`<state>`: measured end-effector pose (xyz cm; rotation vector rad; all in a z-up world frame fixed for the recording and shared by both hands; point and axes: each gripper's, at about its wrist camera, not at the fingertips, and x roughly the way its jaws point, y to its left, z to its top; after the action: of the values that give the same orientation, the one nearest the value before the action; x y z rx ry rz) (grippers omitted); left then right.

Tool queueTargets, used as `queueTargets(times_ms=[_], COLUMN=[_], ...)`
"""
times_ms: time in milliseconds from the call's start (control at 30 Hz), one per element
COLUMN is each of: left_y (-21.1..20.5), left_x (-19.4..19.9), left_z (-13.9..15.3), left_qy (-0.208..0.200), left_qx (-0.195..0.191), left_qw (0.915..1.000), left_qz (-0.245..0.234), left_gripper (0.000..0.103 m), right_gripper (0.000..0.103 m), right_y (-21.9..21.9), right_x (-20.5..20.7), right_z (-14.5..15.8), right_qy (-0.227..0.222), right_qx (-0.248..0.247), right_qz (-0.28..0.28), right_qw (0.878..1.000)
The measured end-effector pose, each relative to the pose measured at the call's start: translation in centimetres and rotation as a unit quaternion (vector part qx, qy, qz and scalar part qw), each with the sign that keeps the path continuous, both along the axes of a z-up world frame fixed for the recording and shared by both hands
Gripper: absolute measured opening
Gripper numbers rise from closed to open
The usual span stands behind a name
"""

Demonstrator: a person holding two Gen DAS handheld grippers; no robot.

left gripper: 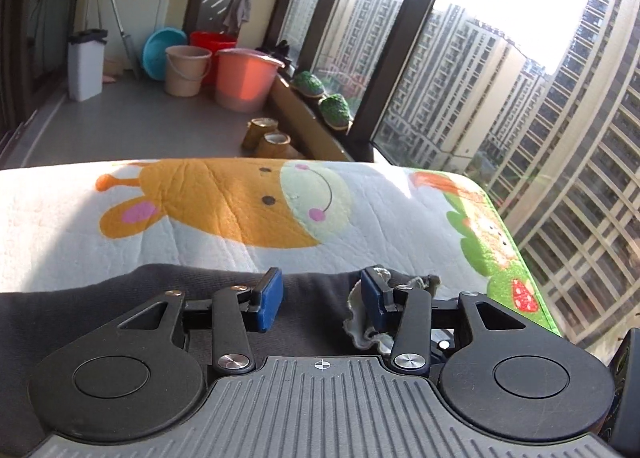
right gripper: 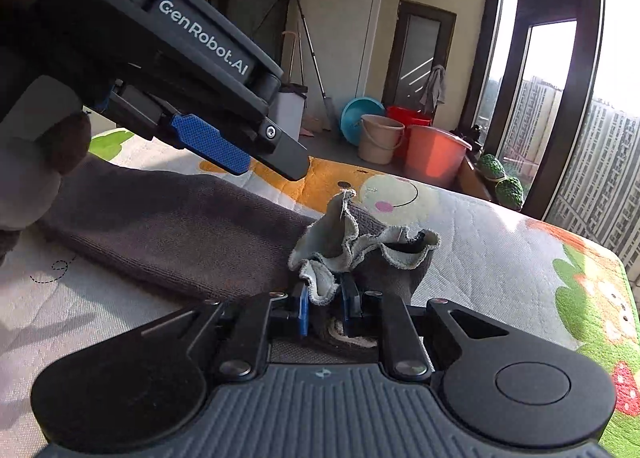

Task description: Fold clothes

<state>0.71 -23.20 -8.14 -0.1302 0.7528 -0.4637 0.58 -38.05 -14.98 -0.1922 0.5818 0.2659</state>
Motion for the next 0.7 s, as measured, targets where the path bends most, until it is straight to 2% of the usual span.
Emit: queueTargets(times_ms=[100,200,333,400,467,533,567,633,700], left_y=[-3.0,-4.5,-5.3,-5.4,-4.9,-4.3,-4.0,-3.1,-1.9], left_x=[1.8,2.7,2.3,2.0,2.0,2.1,2.1,2.4,2.6], left_z=[-2.2,-4.4,-5.5,-5.7,-5.9,-5.9,-5.9,-5.9,-6.0], left_qy=[0.003,0.005,-0.024,-0.034,-0.039,-0.036,-0.033,-0.02,-0.005], left_qx=[0.032,0.065,0.099,0.104,0.099,0.08,0.07,0.035,-0.008], left_qw=[0.9994,0.9978,0.9948,0.994,0.9943,0.9961,0.9969,0.999,0.9996], left_qz=[-0.013,-0.001,-0.002,-0.006,-0.009,-0.01,-0.012,-0.018,-0.025], left_gripper=[0.047,0.039,0.038,0.038,0.039,0.04,0.04,0.049,0.054], right_gripper=[0.015,0.015,0.028,0.042,0.05,0.055,0.055,0.054,0.055], right_y=[-0.1,-0.6,-2.8,-5.3,-8.3,-11.4,-12.4,-14.3,-14.4], right_x=[-0.2,-0.6,-1.5,-1.9,-1.9,-1.3,-1.1,-0.9,-1.6], right_z=[0.0,0.3,1.6,2.4,2.4,1.2,0.3,-1.6,-1.9], right_qy=[-0.005,-0.007,0.001,0.013,0.028,0.055,0.073,0.102,0.083], right_qx=[-0.002,0.007,0.053,0.11,0.173,0.229,0.252,0.302,0.316], right_qz=[0.003,0.009,0.012,-0.006,-0.048,-0.124,-0.154,-0.21,-0.222], right_qw=[1.0,1.0,0.999,0.994,0.983,0.964,0.953,0.924,0.919])
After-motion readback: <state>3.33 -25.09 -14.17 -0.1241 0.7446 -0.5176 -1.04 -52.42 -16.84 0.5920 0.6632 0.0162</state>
